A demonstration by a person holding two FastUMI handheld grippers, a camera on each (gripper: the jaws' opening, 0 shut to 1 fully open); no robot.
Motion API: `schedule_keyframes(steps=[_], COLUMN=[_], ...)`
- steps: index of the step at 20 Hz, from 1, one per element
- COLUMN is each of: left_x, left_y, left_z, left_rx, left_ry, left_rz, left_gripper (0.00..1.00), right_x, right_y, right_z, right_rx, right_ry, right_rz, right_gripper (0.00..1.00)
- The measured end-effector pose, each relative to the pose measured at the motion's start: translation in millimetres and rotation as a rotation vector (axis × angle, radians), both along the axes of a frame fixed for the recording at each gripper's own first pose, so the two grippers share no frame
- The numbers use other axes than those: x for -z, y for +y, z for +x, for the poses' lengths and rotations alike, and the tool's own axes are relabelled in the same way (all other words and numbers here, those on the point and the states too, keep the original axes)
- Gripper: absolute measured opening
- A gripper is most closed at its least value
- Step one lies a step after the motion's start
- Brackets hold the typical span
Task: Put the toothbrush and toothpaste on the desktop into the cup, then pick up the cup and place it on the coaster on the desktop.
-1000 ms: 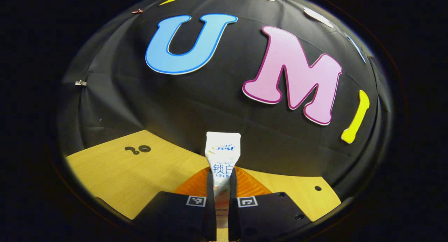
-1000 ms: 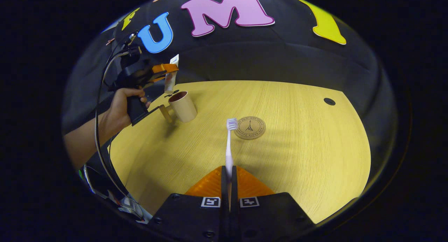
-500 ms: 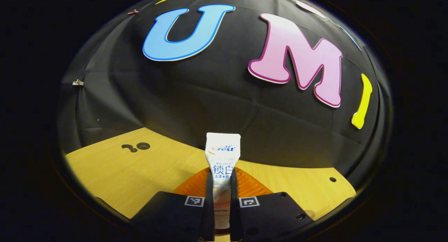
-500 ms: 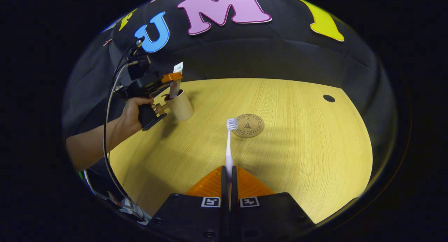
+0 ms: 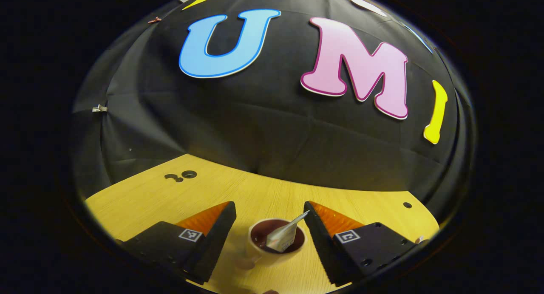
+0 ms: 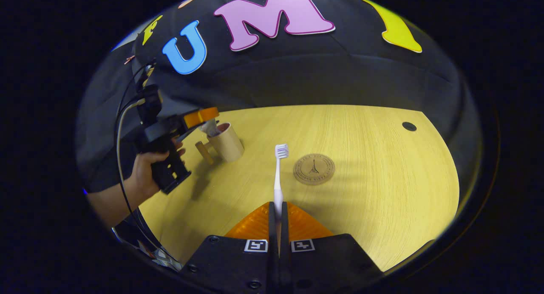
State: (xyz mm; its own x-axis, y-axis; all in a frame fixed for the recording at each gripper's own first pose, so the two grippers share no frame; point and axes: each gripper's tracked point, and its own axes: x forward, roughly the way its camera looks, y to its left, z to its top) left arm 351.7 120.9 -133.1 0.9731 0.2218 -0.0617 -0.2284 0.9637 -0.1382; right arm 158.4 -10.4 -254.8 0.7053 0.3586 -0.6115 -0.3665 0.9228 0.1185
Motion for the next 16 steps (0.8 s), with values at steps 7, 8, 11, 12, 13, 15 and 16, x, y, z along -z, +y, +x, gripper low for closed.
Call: schedule_keyframes(steps=[7,8,11,12,13,15,16], left_x=[52,58,63,63,64,65,66], left_y=[-23,-29,-41,-43,-42,-35,-32], left_z=[-139,-153,-182,-187,-193,-201,-203], left_rx=[-0.028,-0.022,-0.005,-0.001,-0.002,-0.02,-0.025], left_ry=[0.143,0.165,0.181,0.183,0.182,0.179,0.179], left_rz=[-0.061,-0.078,-0.094,-0.101,-0.105,-0.109,-0.117], left_gripper=[0.98,0.98,0.98,0.98,0.98,0.98,0.98], right_x=[-53,-57,-62,-63,-63,-66,-68], right_y=[72,82,110,121,132,157,168], right_z=[77,83,101,107,111,119,126], right_rx=[-0.041,-0.041,-0.057,-0.066,-0.079,-0.107,-0.118], right_ry=[-0.163,-0.168,-0.204,-0.216,-0.219,-0.232,-0.251], right_rz=[0.1,0.121,0.136,0.142,0.148,0.165,0.167], right_gripper=[0.05,0.05,0.05,0.05,0.05,0.05,0.05])
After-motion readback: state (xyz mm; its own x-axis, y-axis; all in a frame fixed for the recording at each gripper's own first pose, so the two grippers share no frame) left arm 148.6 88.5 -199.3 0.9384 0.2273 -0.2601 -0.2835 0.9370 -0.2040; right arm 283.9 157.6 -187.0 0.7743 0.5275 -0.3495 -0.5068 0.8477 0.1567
